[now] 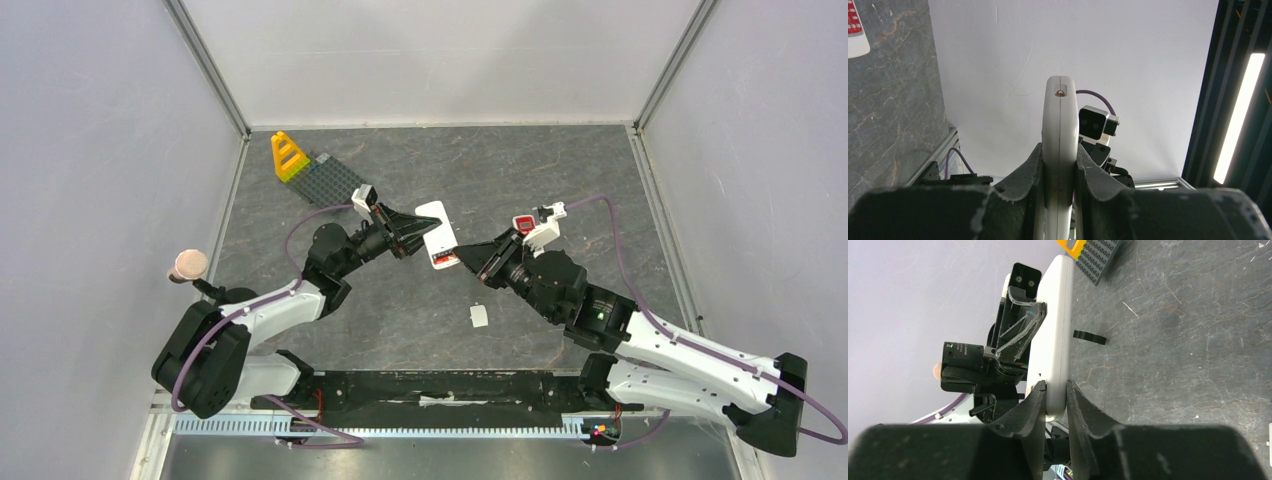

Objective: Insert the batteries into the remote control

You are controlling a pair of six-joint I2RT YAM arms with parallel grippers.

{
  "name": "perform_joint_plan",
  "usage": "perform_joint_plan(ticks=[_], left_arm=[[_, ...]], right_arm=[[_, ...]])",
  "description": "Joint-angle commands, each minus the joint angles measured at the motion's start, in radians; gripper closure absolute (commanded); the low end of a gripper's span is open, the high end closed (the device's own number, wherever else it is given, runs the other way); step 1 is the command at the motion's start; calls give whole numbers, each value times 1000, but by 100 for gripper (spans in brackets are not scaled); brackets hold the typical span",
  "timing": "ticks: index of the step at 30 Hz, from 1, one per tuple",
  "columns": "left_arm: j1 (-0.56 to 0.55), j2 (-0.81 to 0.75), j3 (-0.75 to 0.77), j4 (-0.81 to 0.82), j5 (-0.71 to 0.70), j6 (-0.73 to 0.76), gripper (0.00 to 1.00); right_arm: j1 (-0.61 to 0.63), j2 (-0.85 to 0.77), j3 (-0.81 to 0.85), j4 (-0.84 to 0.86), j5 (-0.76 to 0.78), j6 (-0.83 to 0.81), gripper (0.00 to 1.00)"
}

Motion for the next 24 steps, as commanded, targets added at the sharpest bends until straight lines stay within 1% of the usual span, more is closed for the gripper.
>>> perform_joint_plan(ticks=[1, 2, 4, 6, 8, 11, 14, 17, 21, 24], left_arm=[[-11, -19, 13, 135, -5, -54, 98], [-11, -20, 13, 132, -3, -50, 98], [-11, -24, 11, 125, 3, -35, 98], [-11, -35, 14, 98, 16, -9, 98], [-10, -52, 19, 51, 32, 41, 98], [-10, -89, 30, -51, 51, 122, 98], [-9, -127, 44, -137, 71, 205, 98], [-10, -154, 60, -196, 95, 272, 98], [-10, -176, 93, -259, 147, 354, 98], [-9, -198, 107, -279, 176, 393, 98]], right_arm=[[8, 32, -2, -60, -77, -23, 73], [9, 28, -2, -60, -71, -24, 66], [9, 14, 3, -62, -56, -24, 49], [7, -1, 9, -63, -42, -32, 38], [7, -21, 13, -63, -30, -46, 27], [6, -51, 19, -60, -22, -67, 15], [5, -74, 21, -35, -38, -97, 10], [2, -84, 10, -6, -65, -81, 7], [3, -71, -39, 105, -148, -18, 6], [3, -43, -58, 161, -205, -2, 6]])
